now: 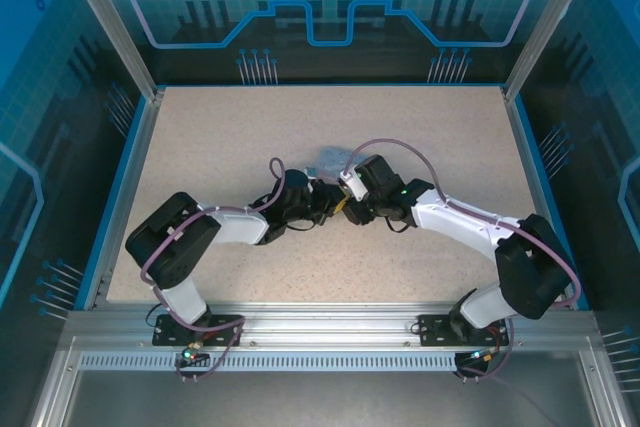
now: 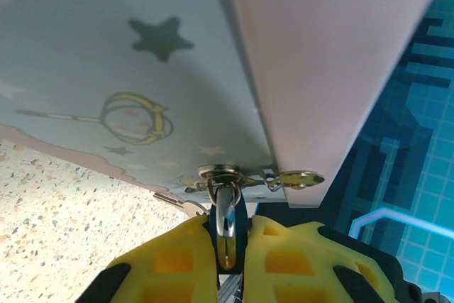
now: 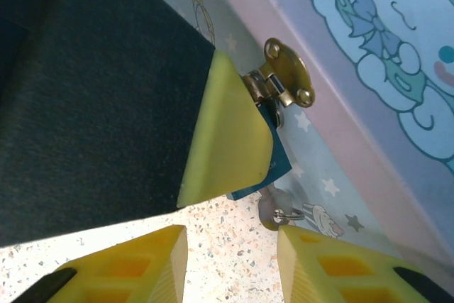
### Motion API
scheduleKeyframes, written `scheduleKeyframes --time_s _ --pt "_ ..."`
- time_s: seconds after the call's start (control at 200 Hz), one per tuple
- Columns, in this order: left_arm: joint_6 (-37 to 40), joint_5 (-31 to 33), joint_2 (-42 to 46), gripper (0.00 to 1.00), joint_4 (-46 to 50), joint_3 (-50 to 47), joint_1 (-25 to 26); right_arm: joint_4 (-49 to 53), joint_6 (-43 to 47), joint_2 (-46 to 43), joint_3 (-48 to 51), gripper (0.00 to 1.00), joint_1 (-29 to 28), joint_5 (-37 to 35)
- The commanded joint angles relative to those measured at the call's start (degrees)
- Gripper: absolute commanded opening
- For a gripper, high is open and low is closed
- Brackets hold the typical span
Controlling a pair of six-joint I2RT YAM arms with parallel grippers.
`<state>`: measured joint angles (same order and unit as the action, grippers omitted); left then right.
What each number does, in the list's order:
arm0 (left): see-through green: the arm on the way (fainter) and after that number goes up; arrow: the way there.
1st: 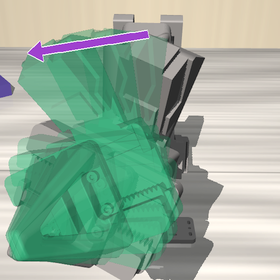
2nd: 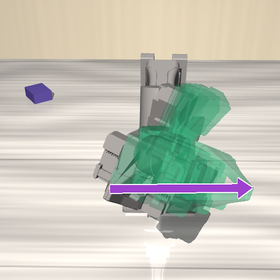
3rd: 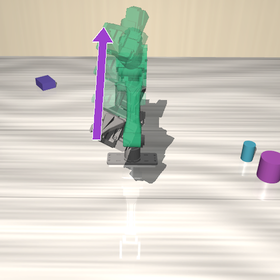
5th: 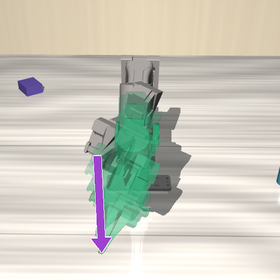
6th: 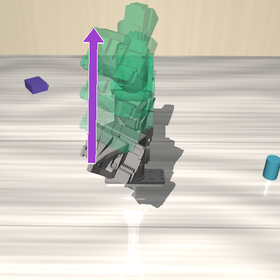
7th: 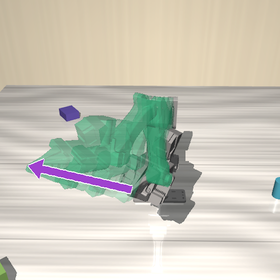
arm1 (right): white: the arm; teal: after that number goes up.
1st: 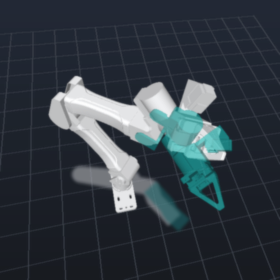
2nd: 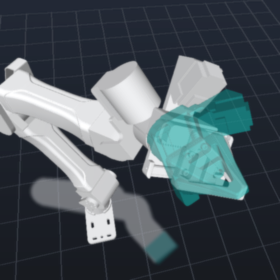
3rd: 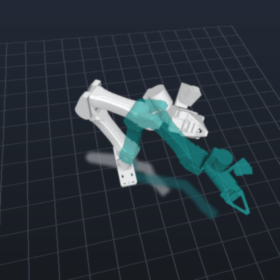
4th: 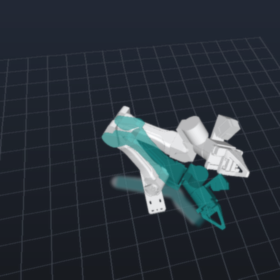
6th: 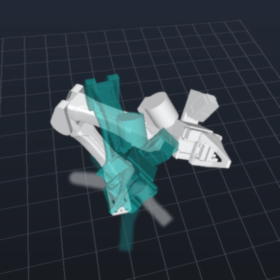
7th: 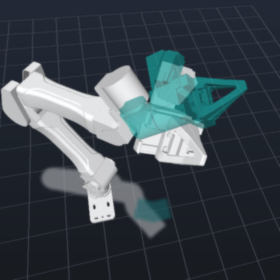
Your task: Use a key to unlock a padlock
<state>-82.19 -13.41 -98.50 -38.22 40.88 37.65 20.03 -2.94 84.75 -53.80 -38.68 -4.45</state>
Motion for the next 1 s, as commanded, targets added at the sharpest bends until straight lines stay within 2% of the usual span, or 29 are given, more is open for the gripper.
scheduleKeyframes --time_s 0.0,0.31,0.61,0.815,0.995 --pt "0.3 -1.9 1.7 0.00 -1.0 2.4 -0.4 -1.0 1.3 1.1 -1.6 0.38 -0.2 -1.3" --pt "0.2 -2.1 1.7 0.00 -1.0 2.4 -0.6 -3.4 0.7 2.5 -1.7 0.32 -0.1 -4.0" --pt "0.0 -2.0 1.7 0.00 -1.1 2.3 -0.5 -4.3 0.3 4.1 -2.7 0.25 0.2 -3.6" --pt "-0.2 -2.1 1.2 0.00 -2.0 2.0 -0.5 -4.2 -0.7 4.2 -3.5 0.16 0.7 0.0" --pt "-0.4 -2.1 0.5 0.00 -3.0 1.6 -0.5 -4.0 -3.3 4.2 -4.0 0.06 2.3 7.2"
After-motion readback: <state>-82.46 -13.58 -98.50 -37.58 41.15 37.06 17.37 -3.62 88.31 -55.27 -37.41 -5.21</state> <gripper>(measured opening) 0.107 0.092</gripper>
